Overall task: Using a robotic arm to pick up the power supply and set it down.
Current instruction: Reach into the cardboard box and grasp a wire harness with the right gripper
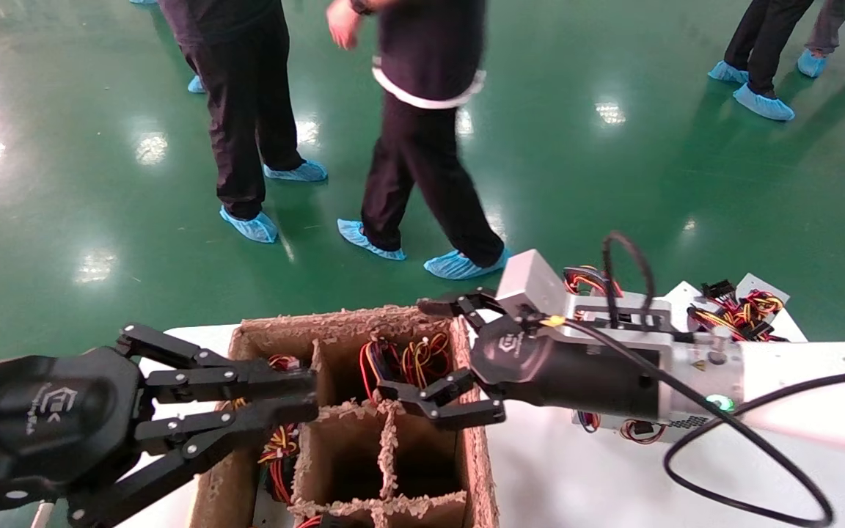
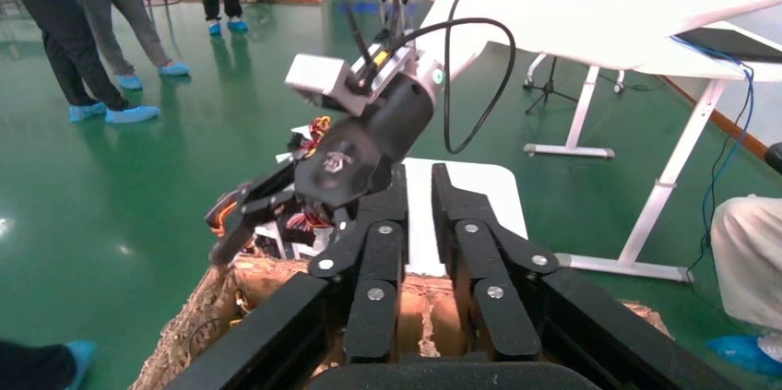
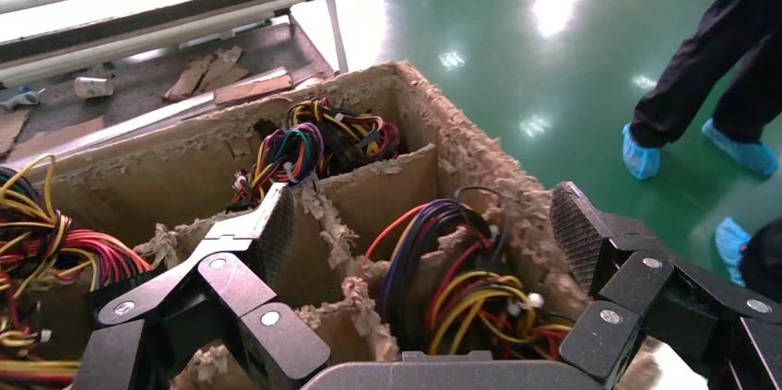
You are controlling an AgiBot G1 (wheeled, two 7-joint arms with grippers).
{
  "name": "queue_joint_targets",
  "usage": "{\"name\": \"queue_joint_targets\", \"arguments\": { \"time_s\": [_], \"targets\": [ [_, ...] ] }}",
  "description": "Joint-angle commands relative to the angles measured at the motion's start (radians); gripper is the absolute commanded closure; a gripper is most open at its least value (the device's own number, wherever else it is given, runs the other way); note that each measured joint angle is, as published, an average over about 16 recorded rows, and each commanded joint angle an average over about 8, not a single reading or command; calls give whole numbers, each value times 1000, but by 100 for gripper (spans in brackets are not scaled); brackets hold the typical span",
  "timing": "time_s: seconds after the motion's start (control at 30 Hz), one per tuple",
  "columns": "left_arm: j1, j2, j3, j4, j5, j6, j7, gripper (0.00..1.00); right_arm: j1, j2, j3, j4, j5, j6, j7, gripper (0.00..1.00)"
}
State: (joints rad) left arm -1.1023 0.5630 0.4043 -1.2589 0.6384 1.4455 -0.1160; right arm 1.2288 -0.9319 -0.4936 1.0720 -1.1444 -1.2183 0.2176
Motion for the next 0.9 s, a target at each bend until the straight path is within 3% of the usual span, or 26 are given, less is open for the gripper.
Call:
{"name": "queue_joint_targets", "arguments": {
  "time_s": [0.03,0.1,0.33,0.5,0.63,0.9],
  "targets": [
    [0,0,0,0,0,0,0,100,3,-16,-8,-7,-13,13,4,6],
    [0,0,0,0,0,0,0,100,5,-27,-16,-12,-25,21,12,16],
    [0,0,0,0,0,0,0,100,13,-59,-41,-31,-63,51,37,64],
    [0,0,0,0,0,0,0,100,14,-77,-52,-43,-80,66,43,89],
    [0,0,0,0,0,0,0,100,14,-85,-58,-46,-89,71,46,99],
    [0,0,0,0,0,0,0,100,13,-90,-69,-42,-113,87,53,100]
  ]
}}
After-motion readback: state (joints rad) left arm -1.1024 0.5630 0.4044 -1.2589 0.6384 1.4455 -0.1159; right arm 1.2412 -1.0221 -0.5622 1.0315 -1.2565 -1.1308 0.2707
